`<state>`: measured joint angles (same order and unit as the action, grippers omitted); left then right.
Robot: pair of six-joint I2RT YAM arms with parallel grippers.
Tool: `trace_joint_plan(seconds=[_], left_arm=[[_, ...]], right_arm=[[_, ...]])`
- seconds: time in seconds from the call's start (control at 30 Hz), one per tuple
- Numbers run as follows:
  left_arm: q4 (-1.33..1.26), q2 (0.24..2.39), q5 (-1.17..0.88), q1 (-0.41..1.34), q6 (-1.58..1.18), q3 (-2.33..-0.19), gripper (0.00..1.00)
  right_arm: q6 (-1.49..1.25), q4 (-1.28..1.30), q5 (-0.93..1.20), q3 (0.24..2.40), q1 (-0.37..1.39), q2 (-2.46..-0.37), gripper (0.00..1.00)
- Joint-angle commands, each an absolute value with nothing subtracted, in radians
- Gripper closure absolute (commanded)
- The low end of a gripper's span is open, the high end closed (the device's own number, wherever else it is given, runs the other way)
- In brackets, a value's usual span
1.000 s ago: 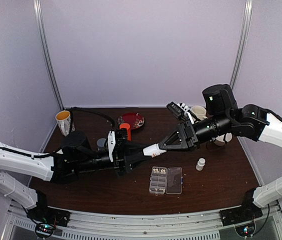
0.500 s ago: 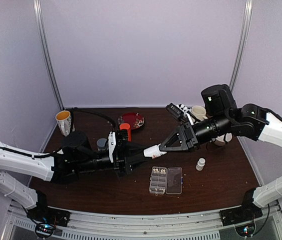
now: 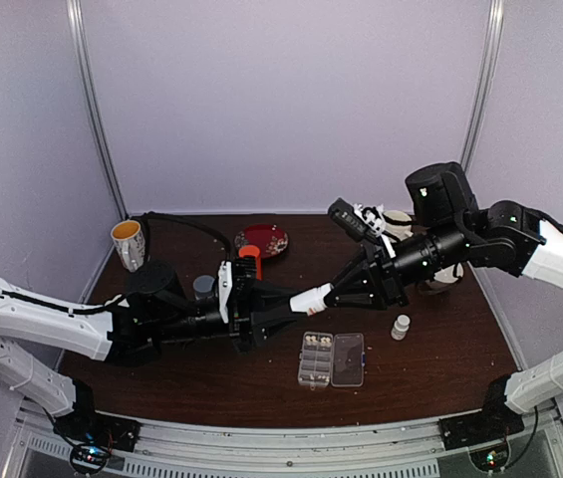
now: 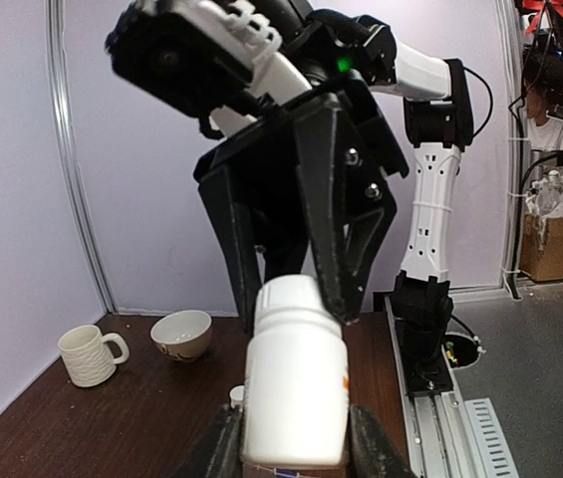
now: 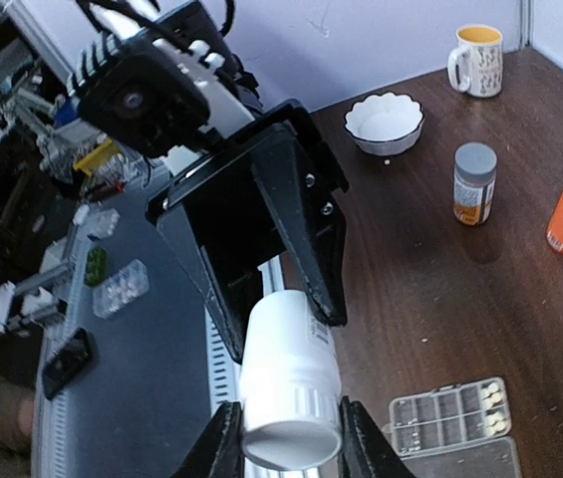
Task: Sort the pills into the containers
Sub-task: Unscrew the lid of the pill bottle.
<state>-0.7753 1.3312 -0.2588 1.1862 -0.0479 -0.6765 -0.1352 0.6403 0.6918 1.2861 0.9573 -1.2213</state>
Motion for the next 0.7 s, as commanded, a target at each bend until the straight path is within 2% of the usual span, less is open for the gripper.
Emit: trace_joint_plan(seconds=[0.0,0.13,0.27,0.4,0.67], left_arm=[[-0.874,1.359,-0.265,1.186,-0.1,-0.702,1.0],[-0.883,1.359,-0.259,1.186,-0.116,-0.694,1.0],[-0.89,1.36,-0.26,1.186,-0.125,-0.682,1.0],[-0.907,1.366,-0.26,1.185,-0.141,-0.674,1.0],[-0.949,1.365,-0.248,1.186,-0.176,-0.642,1.0]], right_arm=[[0.384,0.589,0.73,1.286,0.976,-1.209,0.79],[0.631,0.585,0.71,1.282,0.972,-1.213,0.78],[0.989,0.642,0.728,1.272,0.969,-1.209,0.85],[1.217,0.608,0.696,1.221,0.964,-1.183,0.89],[1.334,0.538,0.689,1.195,0.932,-1.163,0.89]])
